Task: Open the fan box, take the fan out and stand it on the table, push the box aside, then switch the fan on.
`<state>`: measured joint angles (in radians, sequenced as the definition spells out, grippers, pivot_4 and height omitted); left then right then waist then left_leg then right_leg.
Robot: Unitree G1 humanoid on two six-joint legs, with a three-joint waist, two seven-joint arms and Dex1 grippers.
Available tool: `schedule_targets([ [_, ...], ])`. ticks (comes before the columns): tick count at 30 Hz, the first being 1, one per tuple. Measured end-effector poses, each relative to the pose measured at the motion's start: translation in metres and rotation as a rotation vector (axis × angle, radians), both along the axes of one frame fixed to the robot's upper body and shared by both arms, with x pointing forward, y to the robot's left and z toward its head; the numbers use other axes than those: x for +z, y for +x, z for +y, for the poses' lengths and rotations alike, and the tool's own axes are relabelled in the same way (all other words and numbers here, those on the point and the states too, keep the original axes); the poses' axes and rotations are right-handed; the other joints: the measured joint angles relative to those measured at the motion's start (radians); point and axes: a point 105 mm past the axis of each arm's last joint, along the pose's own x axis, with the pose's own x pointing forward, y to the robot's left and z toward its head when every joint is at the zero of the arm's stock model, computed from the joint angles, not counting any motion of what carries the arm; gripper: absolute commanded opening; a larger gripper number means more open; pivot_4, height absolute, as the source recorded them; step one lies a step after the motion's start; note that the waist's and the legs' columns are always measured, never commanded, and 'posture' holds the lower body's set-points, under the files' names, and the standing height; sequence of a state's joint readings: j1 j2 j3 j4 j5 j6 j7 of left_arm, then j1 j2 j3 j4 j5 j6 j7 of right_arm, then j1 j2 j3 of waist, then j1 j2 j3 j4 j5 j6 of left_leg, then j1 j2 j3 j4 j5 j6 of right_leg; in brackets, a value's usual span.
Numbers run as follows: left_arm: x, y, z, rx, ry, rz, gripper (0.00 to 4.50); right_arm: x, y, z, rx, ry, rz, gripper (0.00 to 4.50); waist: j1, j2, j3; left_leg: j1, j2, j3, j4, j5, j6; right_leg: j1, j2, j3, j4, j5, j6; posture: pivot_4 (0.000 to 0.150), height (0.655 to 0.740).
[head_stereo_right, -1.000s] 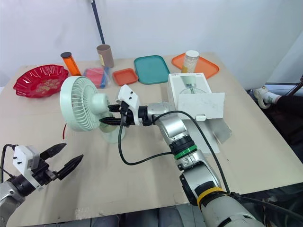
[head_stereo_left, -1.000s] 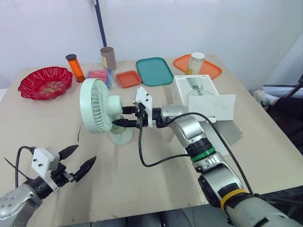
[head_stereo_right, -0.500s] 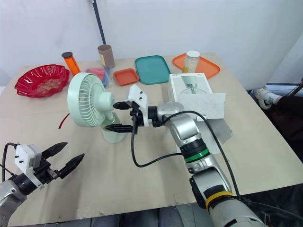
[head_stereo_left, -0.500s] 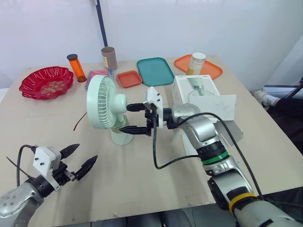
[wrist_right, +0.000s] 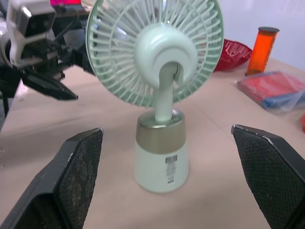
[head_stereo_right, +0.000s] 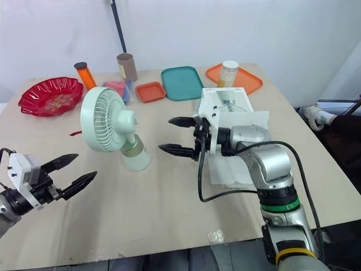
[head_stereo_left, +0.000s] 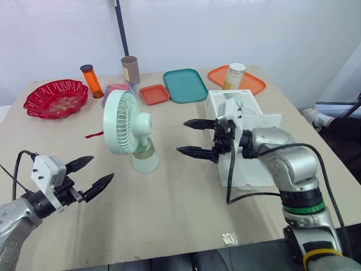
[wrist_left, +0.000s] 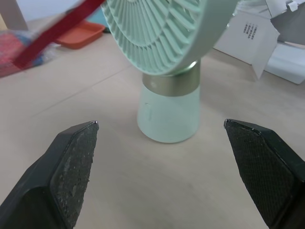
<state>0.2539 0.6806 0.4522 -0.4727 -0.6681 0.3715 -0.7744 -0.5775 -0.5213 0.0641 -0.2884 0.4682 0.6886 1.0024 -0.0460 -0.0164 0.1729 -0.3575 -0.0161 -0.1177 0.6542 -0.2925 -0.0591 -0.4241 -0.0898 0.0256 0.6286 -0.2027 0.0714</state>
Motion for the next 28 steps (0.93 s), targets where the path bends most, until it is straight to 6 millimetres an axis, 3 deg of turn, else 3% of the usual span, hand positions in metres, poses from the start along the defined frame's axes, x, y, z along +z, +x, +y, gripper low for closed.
schedule_targets([
  [6,-0.002,0.006,0.004,0.001,0.018,-0.015,4.5,-0.019,-0.013,-0.01,-0.055,-0.043,0.046,4.44,0.0,0.0,0.0,0.0,0.0,0.0,0.0,0.0,0.0,0.0,0.0,0.0,0.0,0.0,0.0,0.15,0.7384],
  [12,-0.012,0.013,0.004,0.02,0.001,-0.009,4.5,-0.019,-0.009,-0.013,-0.135,-0.001,0.032,4.44,0.001,0.0,0.0,0.0,0.0,0.0,0.0,0.0,0.0,0.001,0.0,0.0,0.0,0.0,0.0,0.15,0.7384],
  [20,-0.017,0.017,-0.003,0.015,-0.008,-0.006,4.5,-0.038,-0.009,-0.008,-0.181,0.001,0.07,4.44,0.001,-0.001,0.0,0.0,0.0,0.0,0.0,0.0,0.0,0.001,0.0,0.0,0.0,0.0,0.0,0.15,0.7384],
  [28,-0.014,0.014,-0.004,-0.012,-0.011,0.0,4.5,-0.031,-0.008,-0.007,-0.159,0.003,0.038,4.44,0.0,-0.001,0.0,0.001,0.0,0.0,0.0,0.0,0.0,0.001,0.0,0.0,0.0,0.0,0.0,0.15,0.7384],
])
